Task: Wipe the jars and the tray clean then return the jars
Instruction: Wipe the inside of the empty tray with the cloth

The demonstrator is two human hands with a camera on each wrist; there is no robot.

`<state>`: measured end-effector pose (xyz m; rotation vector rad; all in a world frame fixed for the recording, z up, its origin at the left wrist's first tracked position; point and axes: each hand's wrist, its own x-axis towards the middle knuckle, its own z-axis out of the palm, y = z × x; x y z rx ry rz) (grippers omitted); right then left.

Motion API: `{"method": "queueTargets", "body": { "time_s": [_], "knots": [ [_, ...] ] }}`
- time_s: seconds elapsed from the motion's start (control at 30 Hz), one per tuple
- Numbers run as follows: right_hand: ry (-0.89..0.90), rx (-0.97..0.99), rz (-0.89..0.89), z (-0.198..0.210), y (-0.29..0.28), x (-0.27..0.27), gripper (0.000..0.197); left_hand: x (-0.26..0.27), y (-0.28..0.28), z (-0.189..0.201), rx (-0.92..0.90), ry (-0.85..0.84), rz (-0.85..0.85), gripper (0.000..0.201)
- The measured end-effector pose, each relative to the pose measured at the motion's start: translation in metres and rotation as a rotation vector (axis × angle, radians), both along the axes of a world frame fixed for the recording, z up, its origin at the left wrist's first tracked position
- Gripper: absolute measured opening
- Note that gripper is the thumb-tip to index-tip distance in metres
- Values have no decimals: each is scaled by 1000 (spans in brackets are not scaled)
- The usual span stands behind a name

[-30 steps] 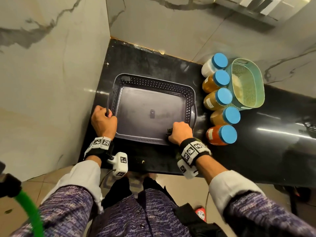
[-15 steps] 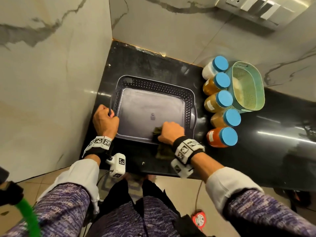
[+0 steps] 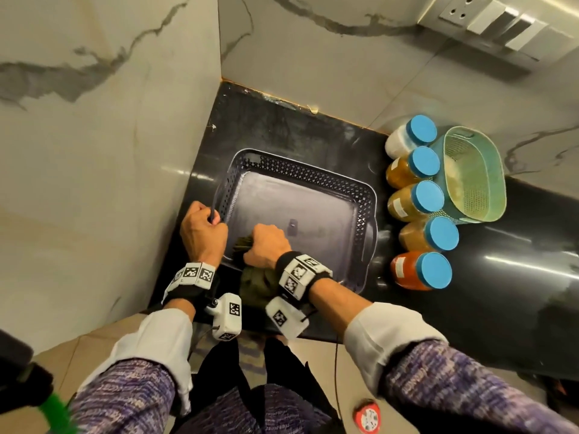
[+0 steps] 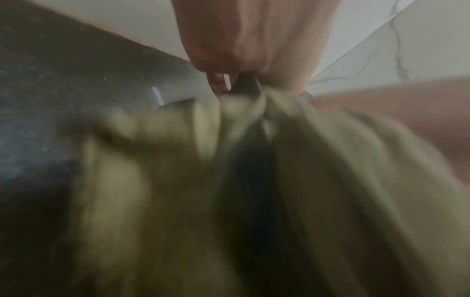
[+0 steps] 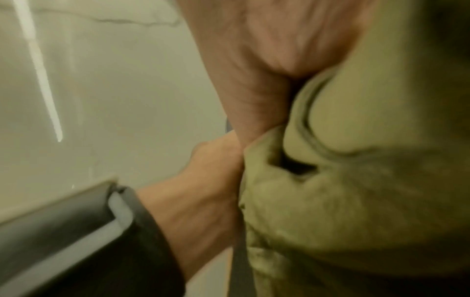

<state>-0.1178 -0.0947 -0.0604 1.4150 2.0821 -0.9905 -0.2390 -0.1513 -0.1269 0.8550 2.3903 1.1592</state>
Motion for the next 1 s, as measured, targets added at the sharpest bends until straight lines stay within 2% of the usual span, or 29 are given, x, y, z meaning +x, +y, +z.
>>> {"method": "queueTargets", "body": {
  "time_s": [0.07,0.13,0.2,0.3,0.37,0.5,0.57,0.63,0.7,0.77,0.87,0.93,1.0],
  "knots": [
    [62,-37,-55,-3,2,-24,28,0,0,1,5,-43,31,17],
    [57,-13,10,-4,4,-34,28,5,-5,5,-5,-85,123,15],
    [9,73,175,1,8,-28,30,26,-12,10,-11,-148,228,16],
    [-115,224,521,12,24,-4,30,77,-22,26,-46,-298,301,16],
    [-176,246,619,17,38,15,28,87,-23,35,-54,-344,345,20],
    [-272,281,671,29,54,48,27,48,-4,45,-71,-275,388,59],
    [-316,300,705,33,53,57,25,23,11,42,-54,-168,309,62],
    [-334,312,716,33,52,62,23,4,30,38,-79,-95,135,53],
    [-338,322,716,31,51,65,22,-5,48,37,-179,-66,-62,33],
    [-343,334,707,28,51,68,22,-8,59,36,-242,-48,-161,20],
    [-350,339,631,22,52,76,25,-7,65,32,-231,-50,-162,10],
    [-337,332,537,18,50,79,25,-5,61,25,-182,-64,-98,26],
    [-338,283,429,14,50,79,27,0,55,22,-147,-74,-11,33]
  ]
}}
